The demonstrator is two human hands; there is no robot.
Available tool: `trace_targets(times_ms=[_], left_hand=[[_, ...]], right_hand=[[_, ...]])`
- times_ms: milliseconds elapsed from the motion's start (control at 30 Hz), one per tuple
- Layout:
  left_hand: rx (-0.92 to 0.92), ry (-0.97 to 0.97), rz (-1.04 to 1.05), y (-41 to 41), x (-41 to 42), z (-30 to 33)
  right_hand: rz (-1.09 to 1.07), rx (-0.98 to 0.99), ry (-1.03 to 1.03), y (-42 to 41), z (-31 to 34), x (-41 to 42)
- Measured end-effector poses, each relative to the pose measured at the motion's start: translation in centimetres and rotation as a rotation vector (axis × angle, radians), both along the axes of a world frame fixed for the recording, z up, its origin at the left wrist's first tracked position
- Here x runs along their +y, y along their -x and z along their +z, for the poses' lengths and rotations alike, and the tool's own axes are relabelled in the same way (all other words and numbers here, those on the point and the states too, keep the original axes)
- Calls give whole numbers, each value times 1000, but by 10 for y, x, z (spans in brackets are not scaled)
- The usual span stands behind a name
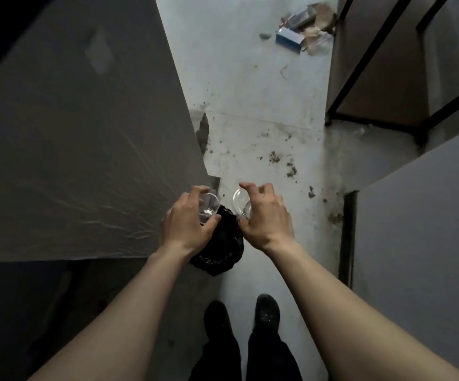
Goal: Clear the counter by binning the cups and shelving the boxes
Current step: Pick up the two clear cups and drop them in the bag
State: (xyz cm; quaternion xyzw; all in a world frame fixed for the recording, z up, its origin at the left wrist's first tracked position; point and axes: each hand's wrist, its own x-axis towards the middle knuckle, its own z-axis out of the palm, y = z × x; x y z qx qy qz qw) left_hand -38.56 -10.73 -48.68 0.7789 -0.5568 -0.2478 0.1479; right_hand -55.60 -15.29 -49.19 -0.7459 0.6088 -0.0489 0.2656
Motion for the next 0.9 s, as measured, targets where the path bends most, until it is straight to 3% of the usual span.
trace_targets(times_ms=[500, 633, 733, 900], left_hand=[[-59, -255, 192, 14, 37, -261], [-68, -321, 215, 5, 31, -293], [-75, -407, 173, -1, 25, -304], [-102, -454, 146, -6, 26, -275]], right_hand=[[-1, -99, -230, -22, -267, 16], [-35, -140, -288, -40, -307, 20], [-21, -207, -449, -48, -323, 14], [49, -115, -552, -37, -304, 12]])
